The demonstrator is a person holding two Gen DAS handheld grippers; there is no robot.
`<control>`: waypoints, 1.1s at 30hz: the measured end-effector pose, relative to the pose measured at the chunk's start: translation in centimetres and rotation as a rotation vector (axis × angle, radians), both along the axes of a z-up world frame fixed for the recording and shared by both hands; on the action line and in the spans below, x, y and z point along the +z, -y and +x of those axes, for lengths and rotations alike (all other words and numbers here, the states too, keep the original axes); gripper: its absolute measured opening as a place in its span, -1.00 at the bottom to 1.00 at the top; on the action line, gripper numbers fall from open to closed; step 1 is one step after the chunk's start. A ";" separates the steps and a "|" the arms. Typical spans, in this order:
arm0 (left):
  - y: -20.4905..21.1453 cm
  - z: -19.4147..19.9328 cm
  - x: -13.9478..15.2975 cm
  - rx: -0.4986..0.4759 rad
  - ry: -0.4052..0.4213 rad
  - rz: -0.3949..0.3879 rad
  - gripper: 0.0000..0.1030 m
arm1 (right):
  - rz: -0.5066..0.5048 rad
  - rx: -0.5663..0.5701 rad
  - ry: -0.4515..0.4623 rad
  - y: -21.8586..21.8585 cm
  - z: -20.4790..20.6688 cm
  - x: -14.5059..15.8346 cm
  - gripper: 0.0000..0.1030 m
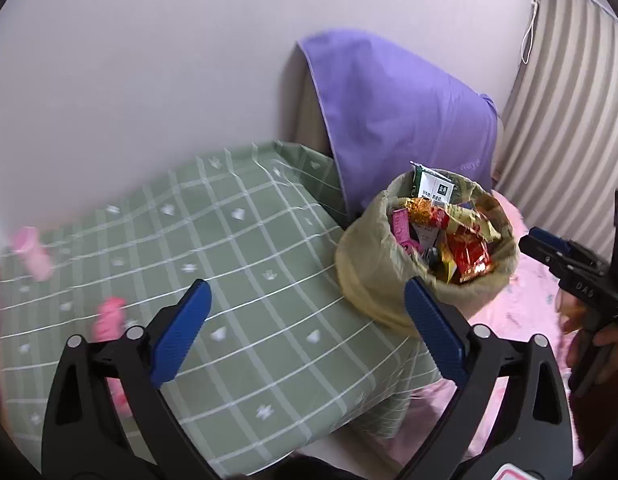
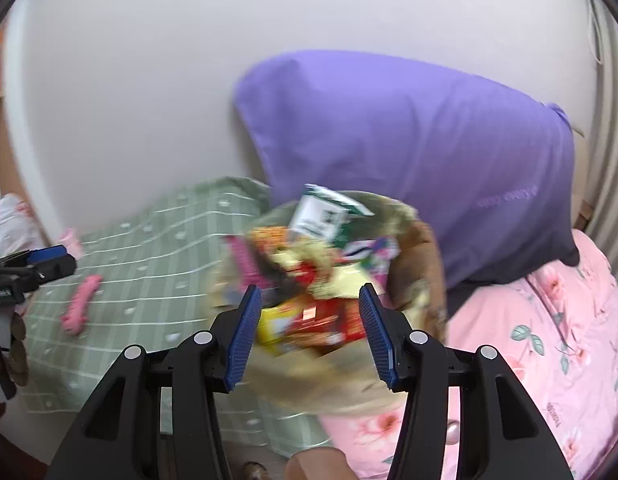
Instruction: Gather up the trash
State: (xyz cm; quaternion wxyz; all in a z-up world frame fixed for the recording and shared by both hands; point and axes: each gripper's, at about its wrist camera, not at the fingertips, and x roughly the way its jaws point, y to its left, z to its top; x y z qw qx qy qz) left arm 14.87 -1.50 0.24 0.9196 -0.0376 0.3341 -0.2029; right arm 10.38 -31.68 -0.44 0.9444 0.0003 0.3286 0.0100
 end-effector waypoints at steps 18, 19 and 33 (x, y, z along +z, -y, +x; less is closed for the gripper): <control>-5.6 -21.8 1.1 0.467 0.084 0.093 0.77 | 0.070 0.232 0.046 -11.4 -13.8 0.4 -0.07; -5.6 -22.3 1.1 0.475 0.086 0.111 0.77 | 0.072 0.231 0.050 -11.6 -14.1 0.4 -0.07; -6.6 -25.7 1.8 0.502 0.124 0.159 0.77 | 0.062 0.248 0.095 -14.8 -16.7 1.1 -0.07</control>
